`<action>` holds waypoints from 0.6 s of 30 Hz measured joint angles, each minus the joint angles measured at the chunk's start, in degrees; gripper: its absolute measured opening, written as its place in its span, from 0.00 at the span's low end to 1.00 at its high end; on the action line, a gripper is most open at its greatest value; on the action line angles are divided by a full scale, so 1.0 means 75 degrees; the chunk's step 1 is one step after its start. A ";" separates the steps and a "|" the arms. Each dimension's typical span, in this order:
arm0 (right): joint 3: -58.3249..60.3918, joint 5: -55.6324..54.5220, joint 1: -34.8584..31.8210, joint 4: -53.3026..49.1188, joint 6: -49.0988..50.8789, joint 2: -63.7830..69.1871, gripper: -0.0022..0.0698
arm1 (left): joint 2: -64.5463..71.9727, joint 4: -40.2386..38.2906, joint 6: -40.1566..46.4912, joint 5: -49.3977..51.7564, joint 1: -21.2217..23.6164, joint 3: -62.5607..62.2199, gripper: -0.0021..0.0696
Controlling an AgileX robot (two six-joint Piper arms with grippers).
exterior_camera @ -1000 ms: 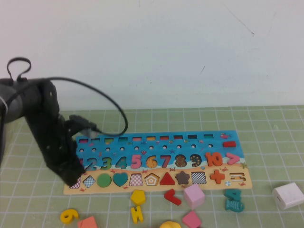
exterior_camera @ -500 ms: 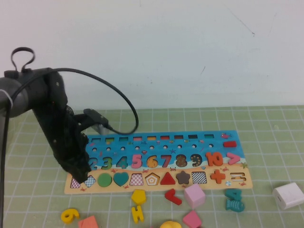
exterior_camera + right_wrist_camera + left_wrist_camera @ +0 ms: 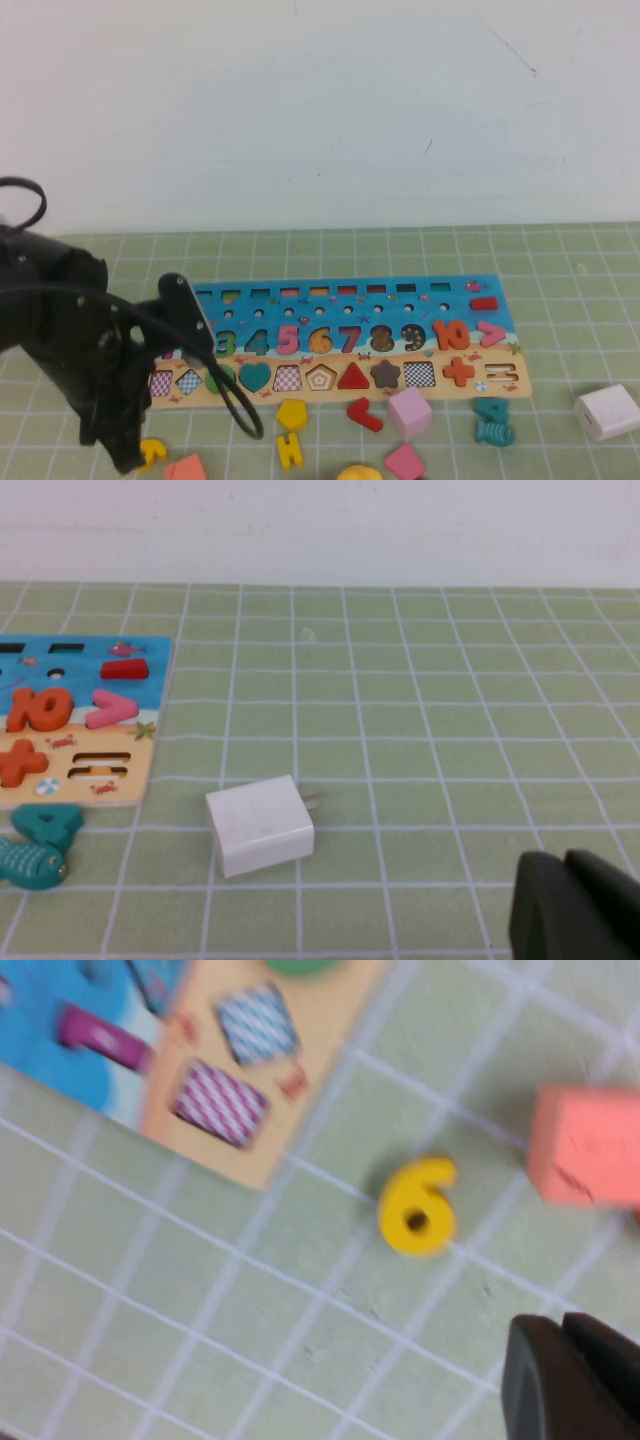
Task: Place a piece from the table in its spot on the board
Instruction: Pick up the "number 6"
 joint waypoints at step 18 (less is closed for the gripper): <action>0.0000 0.0000 0.0000 0.0000 0.0000 0.0000 0.03 | 0.1862 0.0499 -0.0028 -0.1174 0.0133 0.0199 0.78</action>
